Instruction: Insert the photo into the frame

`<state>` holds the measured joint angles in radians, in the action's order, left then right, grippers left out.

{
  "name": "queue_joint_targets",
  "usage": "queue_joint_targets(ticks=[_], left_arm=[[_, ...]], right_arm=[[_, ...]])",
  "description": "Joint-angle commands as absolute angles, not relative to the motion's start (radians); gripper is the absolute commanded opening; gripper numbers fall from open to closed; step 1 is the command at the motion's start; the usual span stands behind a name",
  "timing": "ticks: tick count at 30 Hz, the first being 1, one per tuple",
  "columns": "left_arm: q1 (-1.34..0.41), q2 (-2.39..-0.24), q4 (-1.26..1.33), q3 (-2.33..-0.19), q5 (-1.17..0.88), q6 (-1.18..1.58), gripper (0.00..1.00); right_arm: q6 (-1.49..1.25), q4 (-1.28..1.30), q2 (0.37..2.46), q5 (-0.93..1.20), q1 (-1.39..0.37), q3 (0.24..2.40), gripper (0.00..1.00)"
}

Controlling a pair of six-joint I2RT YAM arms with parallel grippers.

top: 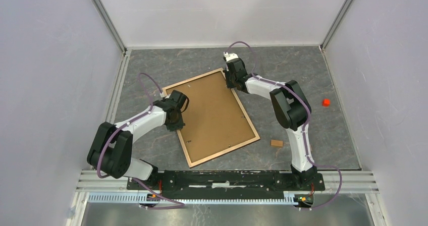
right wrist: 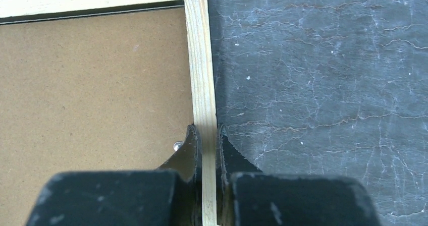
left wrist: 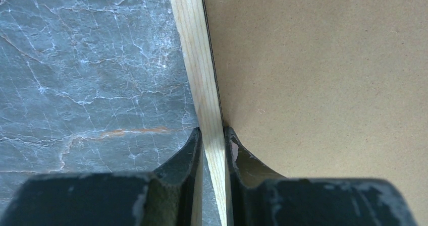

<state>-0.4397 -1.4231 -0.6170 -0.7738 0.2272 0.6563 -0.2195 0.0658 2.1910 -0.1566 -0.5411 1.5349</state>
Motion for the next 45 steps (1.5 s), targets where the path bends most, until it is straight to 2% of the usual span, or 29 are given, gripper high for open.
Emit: queue_joint_targets(ticks=[1, 2, 4, 7, 12, 16, 18, 20, 23, 24, 25, 27, 30, 31, 32, 37, 40, 45], left_arm=[[-0.444, -1.448, -0.559, -0.835, 0.217, 0.647, 0.02], [-0.44, -1.456, -0.56, -0.841, 0.221, 0.646, 0.02], [-0.426, -1.479, -0.56, -0.856, 0.234, 0.637, 0.02], [-0.404, -1.544, -0.563, -0.9, 0.249, 0.63, 0.02], [-0.378, -1.681, -0.563, -1.003, 0.281, 0.623, 0.02], [-0.377, -1.817, -0.638, -1.163, 0.405, 0.628, 0.02], [-0.375, -1.904, -0.689, -1.279, 0.464, 0.621, 0.02], [-0.374, -1.977, -0.733, -1.397, 0.521, 0.616, 0.02], [-0.349, -2.04, -0.778, -1.518, 0.499, 0.616, 0.04], [-0.34, -2.041, -0.78, -1.54, 0.486, 0.61, 0.1], [-0.331, -2.037, -0.787, -1.551, 0.482, 0.601, 0.21], [-0.316, -2.005, -0.809, -1.552, 0.49, 0.591, 0.54], [-0.313, -1.88, -0.811, -1.482, 0.495, 0.59, 0.84], [-0.314, -1.816, -0.801, -1.436, 0.495, 0.6, 0.97], [-0.314, -1.752, -0.78, -1.389, 0.486, 0.607, 1.0], [-0.313, -1.401, -0.698, -1.134, 0.301, 0.676, 1.0], [-0.32, -1.234, -0.698, -1.003, 0.156, 0.783, 1.0], [-0.429, -0.987, -0.671, -0.711, 0.145, 1.146, 1.0]], right_arm=[[-0.242, 0.196, 2.189, -0.132, -0.553, 1.499, 0.0], [-0.24, 0.192, 2.183, -0.123, -0.552, 1.495, 0.01], [-0.244, 0.177, 2.163, -0.097, -0.548, 1.471, 0.1], [-0.275, 0.083, 2.098, -0.008, -0.532, 1.361, 0.4], [-0.377, -0.173, 1.956, 0.154, -0.499, 1.098, 0.58], [-0.541, -0.424, 1.872, 0.282, -0.49, 0.889, 0.62], [-0.704, -0.668, 1.824, 0.323, -0.499, 0.758, 0.62], [-0.833, -0.963, 1.785, 0.292, -0.533, 0.622, 0.64], [-0.869, -1.079, 1.744, 0.178, -0.596, 0.539, 0.64], [-0.86, -1.072, 1.73, 0.129, -0.618, 0.525, 0.65], [-0.853, -1.066, 1.71, 0.081, -0.632, 0.512, 0.65], [-0.842, -1.026, 1.662, -0.003, -0.65, 0.482, 0.65], [-0.797, -0.934, 1.569, -0.147, -0.65, 0.444, 0.7], [-0.765, -0.893, 1.538, -0.192, -0.65, 0.437, 0.73], [-0.731, -0.867, 1.505, -0.245, -0.649, 0.432, 0.77], [-0.484, -0.848, 1.408, -0.38, -0.633, 0.433, 0.94], [-0.271, -0.789, 1.456, -0.395, -0.626, 0.557, 0.98], [-0.111, -0.674, 1.672, -0.365, -0.598, 0.828, 0.98]])
